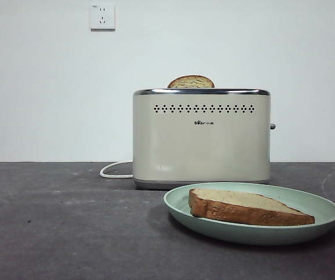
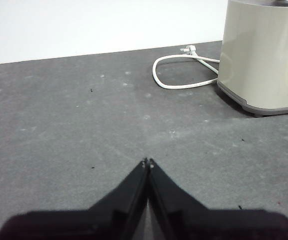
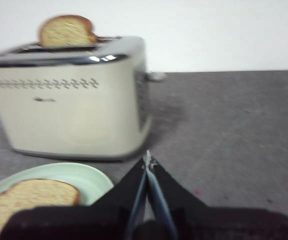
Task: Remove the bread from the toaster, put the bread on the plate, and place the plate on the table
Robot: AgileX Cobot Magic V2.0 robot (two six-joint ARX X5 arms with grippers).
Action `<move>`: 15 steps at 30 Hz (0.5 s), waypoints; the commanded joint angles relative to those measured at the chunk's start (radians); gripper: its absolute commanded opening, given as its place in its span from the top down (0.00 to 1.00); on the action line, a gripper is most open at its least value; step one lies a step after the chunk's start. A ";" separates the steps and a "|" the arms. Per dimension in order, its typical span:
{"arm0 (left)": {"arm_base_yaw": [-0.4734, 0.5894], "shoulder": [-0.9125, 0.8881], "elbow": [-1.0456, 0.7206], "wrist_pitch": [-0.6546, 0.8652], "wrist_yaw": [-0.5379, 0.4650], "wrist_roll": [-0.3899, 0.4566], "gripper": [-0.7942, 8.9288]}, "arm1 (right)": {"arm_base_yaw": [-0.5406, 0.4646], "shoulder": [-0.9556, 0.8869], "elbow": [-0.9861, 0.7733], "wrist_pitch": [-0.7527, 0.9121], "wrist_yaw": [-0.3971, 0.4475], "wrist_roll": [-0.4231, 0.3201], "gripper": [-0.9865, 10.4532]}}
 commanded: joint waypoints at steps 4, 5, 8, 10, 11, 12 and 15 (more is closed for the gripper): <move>0.003 -0.003 -0.010 -0.001 -0.004 -0.007 0.92 | 0.001 -0.074 -0.068 -0.012 0.013 0.002 0.91; 0.003 -0.003 -0.010 -0.001 -0.004 -0.007 0.92 | 0.002 -0.084 -0.068 -0.029 0.022 0.002 0.91; 0.003 -0.003 -0.010 0.000 -0.004 -0.007 0.92 | 0.002 -0.082 -0.068 -0.034 0.027 -0.002 0.91; 0.003 -0.003 -0.010 -0.001 -0.004 -0.007 0.92 | 0.002 -0.082 -0.068 -0.034 0.029 -0.001 0.91; 0.003 -0.003 -0.010 -0.001 -0.004 -0.007 0.92 | 0.002 -0.082 -0.068 -0.039 0.029 -0.001 0.91; 0.003 -0.003 -0.010 -0.001 -0.004 -0.007 0.92 | 0.002 -0.082 -0.068 -0.050 0.029 -0.001 0.91; 0.003 -0.003 -0.010 -0.001 -0.004 -0.007 0.92 | 0.002 -0.082 -0.068 -0.090 0.031 0.003 0.91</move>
